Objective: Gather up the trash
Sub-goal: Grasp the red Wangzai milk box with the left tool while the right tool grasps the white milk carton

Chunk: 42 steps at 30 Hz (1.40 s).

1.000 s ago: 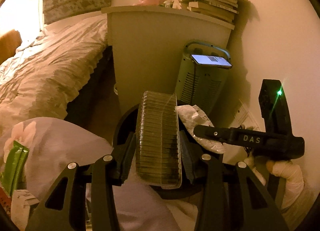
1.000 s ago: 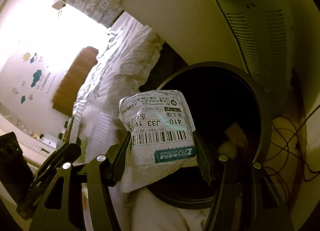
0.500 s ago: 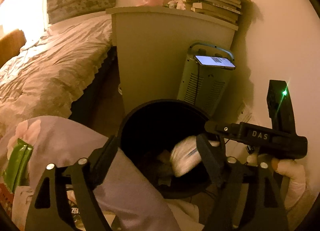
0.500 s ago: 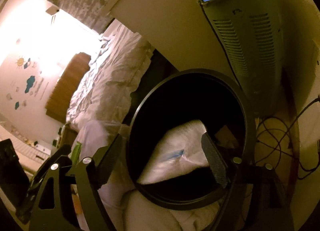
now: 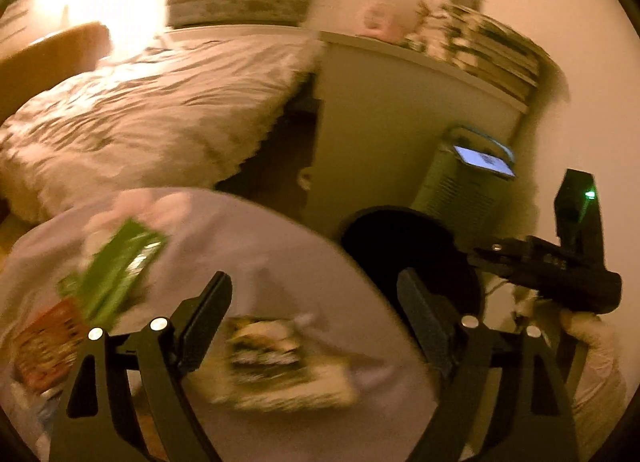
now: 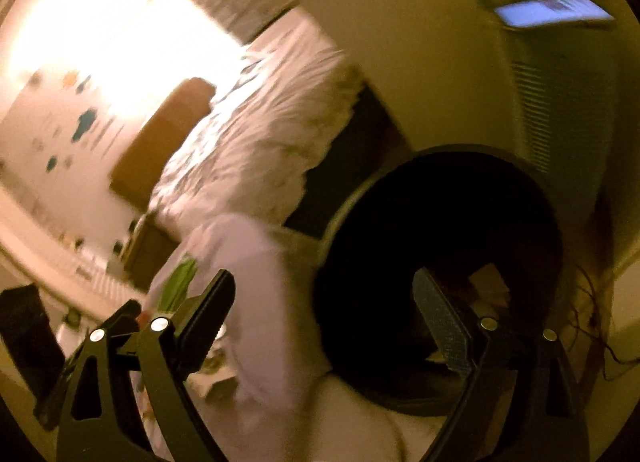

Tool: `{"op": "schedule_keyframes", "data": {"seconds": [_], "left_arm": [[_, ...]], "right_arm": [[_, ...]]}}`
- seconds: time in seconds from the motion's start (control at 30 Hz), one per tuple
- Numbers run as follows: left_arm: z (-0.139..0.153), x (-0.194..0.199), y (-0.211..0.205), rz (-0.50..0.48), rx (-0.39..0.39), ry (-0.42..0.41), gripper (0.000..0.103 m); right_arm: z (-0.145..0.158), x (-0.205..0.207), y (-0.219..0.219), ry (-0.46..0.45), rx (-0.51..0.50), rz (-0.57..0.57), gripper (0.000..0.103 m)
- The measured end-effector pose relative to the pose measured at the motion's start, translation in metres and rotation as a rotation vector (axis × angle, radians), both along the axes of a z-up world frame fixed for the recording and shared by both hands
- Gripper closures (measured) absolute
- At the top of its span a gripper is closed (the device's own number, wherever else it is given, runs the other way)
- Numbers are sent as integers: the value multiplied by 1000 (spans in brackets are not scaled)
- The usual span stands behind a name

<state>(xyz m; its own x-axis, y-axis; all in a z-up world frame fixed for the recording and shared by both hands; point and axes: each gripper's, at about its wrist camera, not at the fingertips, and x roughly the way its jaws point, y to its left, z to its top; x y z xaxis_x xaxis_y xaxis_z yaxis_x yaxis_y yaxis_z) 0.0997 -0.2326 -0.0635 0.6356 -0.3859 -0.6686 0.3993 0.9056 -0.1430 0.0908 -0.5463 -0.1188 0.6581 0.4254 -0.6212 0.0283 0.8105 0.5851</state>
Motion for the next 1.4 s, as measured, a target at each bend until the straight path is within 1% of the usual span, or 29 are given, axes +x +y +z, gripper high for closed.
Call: {"op": "schedule_keyframes", "data": {"seconds": [0.1, 0.17, 0.2, 0.3, 0.4, 0.5, 0.57, 0.67, 0.77, 0.83, 0.9, 0.93, 0.97, 1.03, 1.13, 1.17, 1.27, 1.33, 1.4], "left_arm": [[0, 1, 43, 92, 9, 7, 19], [0, 0, 68, 133, 16, 2, 19], [0, -1, 84, 159, 31, -7, 19], [-2, 0, 127, 208, 92, -17, 19], [-7, 2, 158, 211, 155, -13, 19], [-15, 4, 175, 175, 222, -9, 19], [-20, 4, 183, 142, 231, -5, 19], [-28, 6, 189, 93, 233, 4, 19], [-33, 6, 189, 46, 263, -8, 19], [-36, 7, 185, 2, 295, -15, 19], [-39, 9, 179, -31, 337, -18, 19], [-40, 11, 176, -46, 351, -19, 19], [-42, 12, 174, -62, 364, -21, 19], [-43, 14, 172, -81, 378, -26, 19], [-47, 20, 168, -96, 401, -22, 19], [-48, 21, 168, -99, 399, -22, 19], [-49, 29, 172, -90, 356, 4, 20], [-50, 33, 175, -79, 330, 22, 26], [-54, 38, 175, -71, 312, 53, 37]], "right_arm": [[10, 7, 32, -9, -7, 95, 14], [15, 11, 58, -5, 3, 169, 14], [18, 13, 68, -3, 21, 201, 14], [23, 19, 108, 24, 137, 320, 14], [27, 24, 151, 60, 177, 407, 14], [25, 30, 189, 121, 211, 487, 14], [19, 35, 215, 175, 217, 524, 15], [11, 42, 242, 243, 187, 520, 15], [3, 53, 247, 296, 211, 473, 16], [3, 58, 249, 297, 198, 443, 16], [4, 65, 252, 304, 185, 429, 19], [4, 69, 255, 309, 167, 425, 23], [4, 73, 257, 317, 141, 422, 29], [-1, 78, 265, 326, 111, 427, 35], [-7, 83, 273, 335, 78, 434, 36], [-8, 84, 275, 338, 65, 433, 36], [-14, 90, 280, 341, 34, 433, 36], [-16, 94, 285, 333, 11, 438, 36], [-15, 96, 291, 319, -16, 446, 36]]}}
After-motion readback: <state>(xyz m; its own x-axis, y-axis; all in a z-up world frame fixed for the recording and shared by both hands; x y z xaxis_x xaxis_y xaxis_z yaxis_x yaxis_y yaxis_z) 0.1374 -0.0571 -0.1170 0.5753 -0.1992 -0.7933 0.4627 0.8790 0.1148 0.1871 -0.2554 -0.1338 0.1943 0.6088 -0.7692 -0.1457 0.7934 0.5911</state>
